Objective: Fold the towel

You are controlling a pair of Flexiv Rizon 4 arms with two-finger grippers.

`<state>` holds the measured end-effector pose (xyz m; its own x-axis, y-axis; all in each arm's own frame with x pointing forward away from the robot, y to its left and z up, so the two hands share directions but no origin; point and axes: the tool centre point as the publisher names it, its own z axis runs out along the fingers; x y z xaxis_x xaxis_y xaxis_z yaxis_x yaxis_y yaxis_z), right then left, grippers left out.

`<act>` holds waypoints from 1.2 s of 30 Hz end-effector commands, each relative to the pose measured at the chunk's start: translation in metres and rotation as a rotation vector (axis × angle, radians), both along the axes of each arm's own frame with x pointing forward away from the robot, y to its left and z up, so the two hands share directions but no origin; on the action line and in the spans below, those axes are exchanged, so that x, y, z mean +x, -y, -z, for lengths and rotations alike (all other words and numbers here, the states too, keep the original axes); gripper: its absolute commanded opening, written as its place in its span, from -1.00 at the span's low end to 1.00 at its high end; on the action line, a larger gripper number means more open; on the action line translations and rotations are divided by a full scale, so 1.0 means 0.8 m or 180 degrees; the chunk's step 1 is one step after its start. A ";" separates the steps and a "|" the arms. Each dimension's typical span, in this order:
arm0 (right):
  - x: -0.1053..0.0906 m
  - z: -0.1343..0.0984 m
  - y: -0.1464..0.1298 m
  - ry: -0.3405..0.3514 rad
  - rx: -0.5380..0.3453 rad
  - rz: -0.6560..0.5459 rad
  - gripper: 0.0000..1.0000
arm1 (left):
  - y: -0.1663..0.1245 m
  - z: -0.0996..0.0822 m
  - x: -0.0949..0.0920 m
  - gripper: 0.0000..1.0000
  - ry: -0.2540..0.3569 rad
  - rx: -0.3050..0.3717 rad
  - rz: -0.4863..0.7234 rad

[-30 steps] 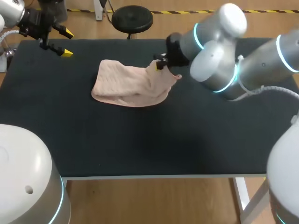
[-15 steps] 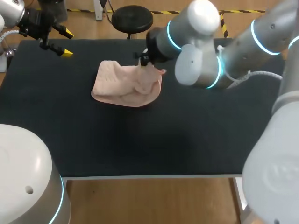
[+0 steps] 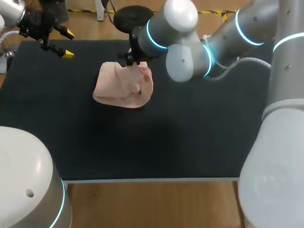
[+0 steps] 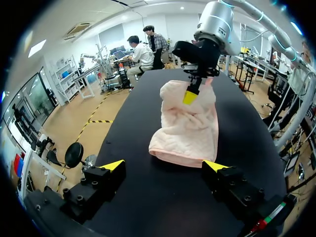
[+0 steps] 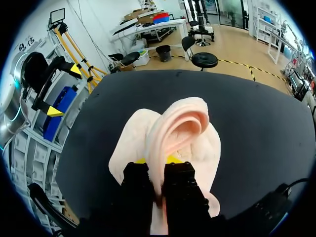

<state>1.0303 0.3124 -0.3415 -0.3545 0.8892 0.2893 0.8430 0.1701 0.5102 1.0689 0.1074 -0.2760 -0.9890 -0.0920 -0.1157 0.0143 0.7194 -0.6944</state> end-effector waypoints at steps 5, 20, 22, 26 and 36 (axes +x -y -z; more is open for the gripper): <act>0.000 0.007 -0.032 0.0107 -0.0516 0.0207 -1.00 | 0.000 0.001 -0.001 1.00 0.0012 -0.0003 0.0000; -0.014 0.007 -0.075 0.0234 -0.0356 -0.0163 -1.00 | 0.000 0.001 -0.001 1.00 0.0012 -0.0003 0.0000; -0.013 0.005 -0.080 0.0250 -0.0340 -0.0177 -1.00 | 0.000 0.001 -0.001 1.00 0.0012 -0.0003 0.0000; -0.005 0.009 -0.094 0.0264 -0.0308 -0.0184 -1.00 | 0.000 0.001 -0.001 1.00 0.0012 -0.0003 0.0000; -0.010 0.032 -0.120 0.0199 -0.0116 -0.0368 1.00 | 0.000 0.001 -0.001 1.00 0.0012 -0.0003 0.0000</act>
<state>1.0170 0.4082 -0.3590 -0.4574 0.8641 0.2100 0.7841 0.2804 0.5537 1.0689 0.1074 -0.2760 -0.9890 -0.0920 -0.1157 0.0143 0.7195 -0.6944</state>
